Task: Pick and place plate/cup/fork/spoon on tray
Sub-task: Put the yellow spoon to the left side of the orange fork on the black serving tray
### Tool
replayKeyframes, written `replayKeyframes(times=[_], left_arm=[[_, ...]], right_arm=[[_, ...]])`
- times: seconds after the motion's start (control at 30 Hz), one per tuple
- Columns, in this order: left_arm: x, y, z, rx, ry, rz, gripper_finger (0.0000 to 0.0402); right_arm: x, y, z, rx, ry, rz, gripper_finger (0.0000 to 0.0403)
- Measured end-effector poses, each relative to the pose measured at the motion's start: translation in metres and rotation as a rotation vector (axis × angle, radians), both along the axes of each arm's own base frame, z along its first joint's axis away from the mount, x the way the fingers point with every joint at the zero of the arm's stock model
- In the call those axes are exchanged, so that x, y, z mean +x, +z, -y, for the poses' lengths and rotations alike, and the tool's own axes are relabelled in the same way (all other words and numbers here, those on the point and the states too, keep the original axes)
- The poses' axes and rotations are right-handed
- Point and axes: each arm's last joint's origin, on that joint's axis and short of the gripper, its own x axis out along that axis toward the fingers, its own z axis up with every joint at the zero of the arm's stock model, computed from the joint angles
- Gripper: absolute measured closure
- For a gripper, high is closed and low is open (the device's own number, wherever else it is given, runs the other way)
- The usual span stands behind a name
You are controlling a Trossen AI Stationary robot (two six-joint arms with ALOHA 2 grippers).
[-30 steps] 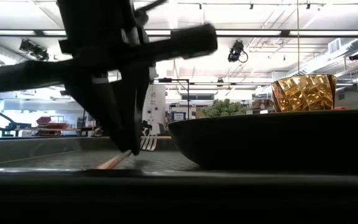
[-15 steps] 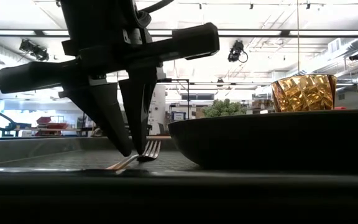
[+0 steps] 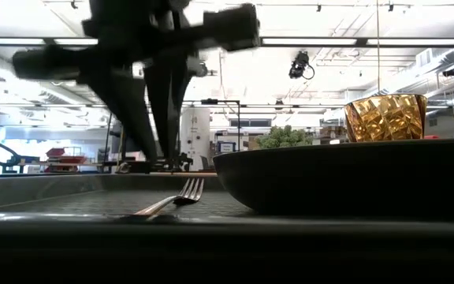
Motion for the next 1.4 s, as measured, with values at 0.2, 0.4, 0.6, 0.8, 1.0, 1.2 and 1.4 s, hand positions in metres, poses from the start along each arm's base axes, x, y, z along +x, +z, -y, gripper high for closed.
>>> replayKeyframes(times=[0.2, 0.4, 0.6, 0.8, 1.0, 1.2, 1.4], left_arm=[[-0.004, 0.026, -0.034, 0.035, -0.086, -0.111, 0.0328], [0.004, 0.034, -0.087, -0.001, -0.175, -0.239, 0.0328], [0.007, 0.035, -0.140, 0.011, -0.232, -0.360, 0.0328], [-0.003, 0.038, -0.173, 0.089, -0.253, -0.531, 0.0329], [-0.014, 0.029, -0.181, 0.164, -0.276, -0.613, 0.0346], [-0.056, 0.011, -0.184, 0.160, -0.217, -0.594, 0.0379], [-0.090, -0.004, -0.198, 0.111, -0.031, -0.338, 0.0388]], right_arm=[[0.000, 0.000, 0.000, 0.000, 0.001, 0.002, 0.0351], [0.000, 0.000, 0.000, 0.000, 0.001, 0.002, 0.0351], [0.000, 0.000, 0.000, -0.001, 0.001, 0.001, 0.0351], [0.001, 0.000, 0.001, -0.004, -0.001, 0.001, 0.0351], [0.003, 0.000, 0.005, 0.003, -0.025, 0.004, 0.0351], [0.006, 0.002, 0.007, 0.017, -0.034, 0.029, 0.0351], [0.007, 0.003, 0.007, 0.020, -0.032, 0.040, 0.0351]])
